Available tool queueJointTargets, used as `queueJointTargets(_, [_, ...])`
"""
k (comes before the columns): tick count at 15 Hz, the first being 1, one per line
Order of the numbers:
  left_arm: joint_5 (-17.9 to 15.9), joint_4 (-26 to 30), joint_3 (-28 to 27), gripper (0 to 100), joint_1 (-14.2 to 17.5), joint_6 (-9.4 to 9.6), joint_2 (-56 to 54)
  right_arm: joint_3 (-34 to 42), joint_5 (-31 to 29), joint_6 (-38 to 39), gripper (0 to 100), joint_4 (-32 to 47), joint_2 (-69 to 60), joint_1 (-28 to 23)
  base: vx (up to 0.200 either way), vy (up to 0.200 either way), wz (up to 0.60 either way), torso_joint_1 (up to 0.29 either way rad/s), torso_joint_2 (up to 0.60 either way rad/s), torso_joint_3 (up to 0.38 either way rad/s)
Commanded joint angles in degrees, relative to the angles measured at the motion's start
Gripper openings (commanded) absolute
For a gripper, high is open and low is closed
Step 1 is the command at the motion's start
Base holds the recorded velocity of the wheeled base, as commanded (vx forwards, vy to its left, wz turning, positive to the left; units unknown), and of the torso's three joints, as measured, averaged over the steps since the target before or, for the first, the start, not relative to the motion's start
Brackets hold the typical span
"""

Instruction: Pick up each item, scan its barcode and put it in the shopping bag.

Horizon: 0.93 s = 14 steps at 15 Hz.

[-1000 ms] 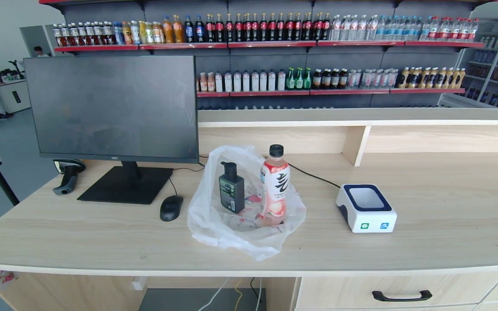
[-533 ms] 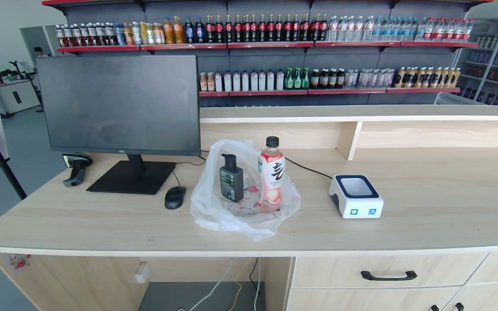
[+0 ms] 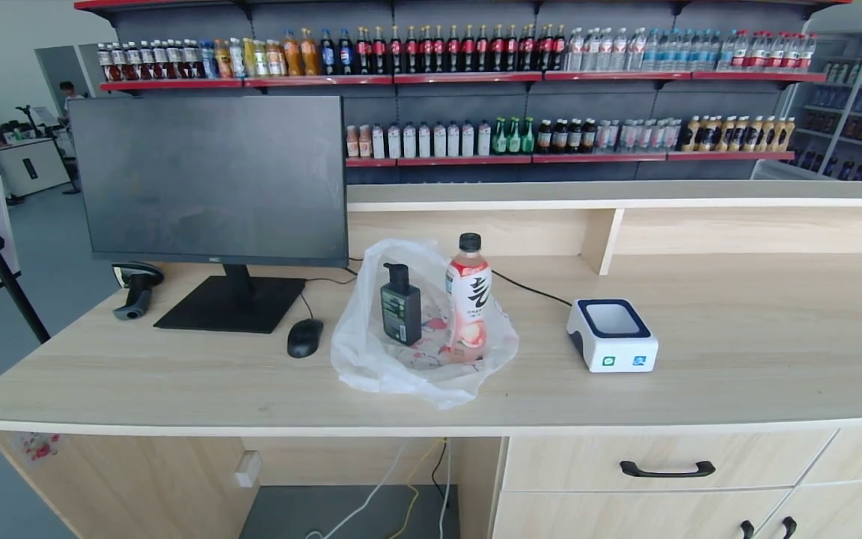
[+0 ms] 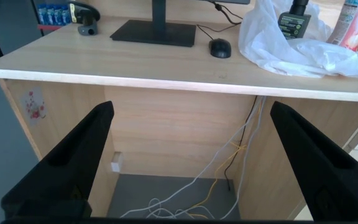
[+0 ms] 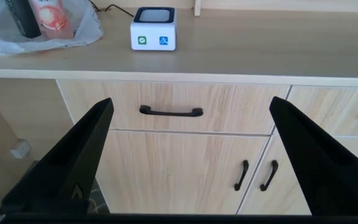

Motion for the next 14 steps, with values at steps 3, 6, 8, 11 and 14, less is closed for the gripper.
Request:
queueJointTargets(3, [0.0, 0.0, 0.0, 100, 0.0, 0.02, 0.0, 0.0, 0.0, 0.5, 100, 0.0, 0.1, 0.0, 0.000, -0.200, 0.00, 0.004, 0.01, 0.001])
queueJointTargets(6, [0.0, 0.0, 0.0, 100, 0.0, 0.02, 0.0, 0.0, 0.0, 0.6, 100, 0.0, 0.1, 0.0, 0.000, -0.200, 0.00, -0.004, 0.00, 0.001])
queueJointTargets(8, [0.0, 0.0, 0.0, 100, 0.0, -0.07, 0.0, 0.0, 0.0, 0.6, 100, 0.0, 0.1, 0.0, 0.000, -0.200, 0.00, 0.000, 0.00, 0.007])
queueJointTargets(11, [0.0, 0.0, 0.0, 100, 0.0, -0.16, 0.0, 0.0, 0.0, 0.6, 100, 0.0, 0.1, 0.0, 0.000, -0.200, 0.00, 0.001, 0.00, 0.002])
queueJointTargets(14, [0.0, 0.0, 0.0, 100, -0.1, -0.16, 0.0, 0.0, 0.0, 0.7, 100, 0.0, 0.1, 0.0, 0.000, -0.067, 0.00, 0.001, 0.00, 0.001])
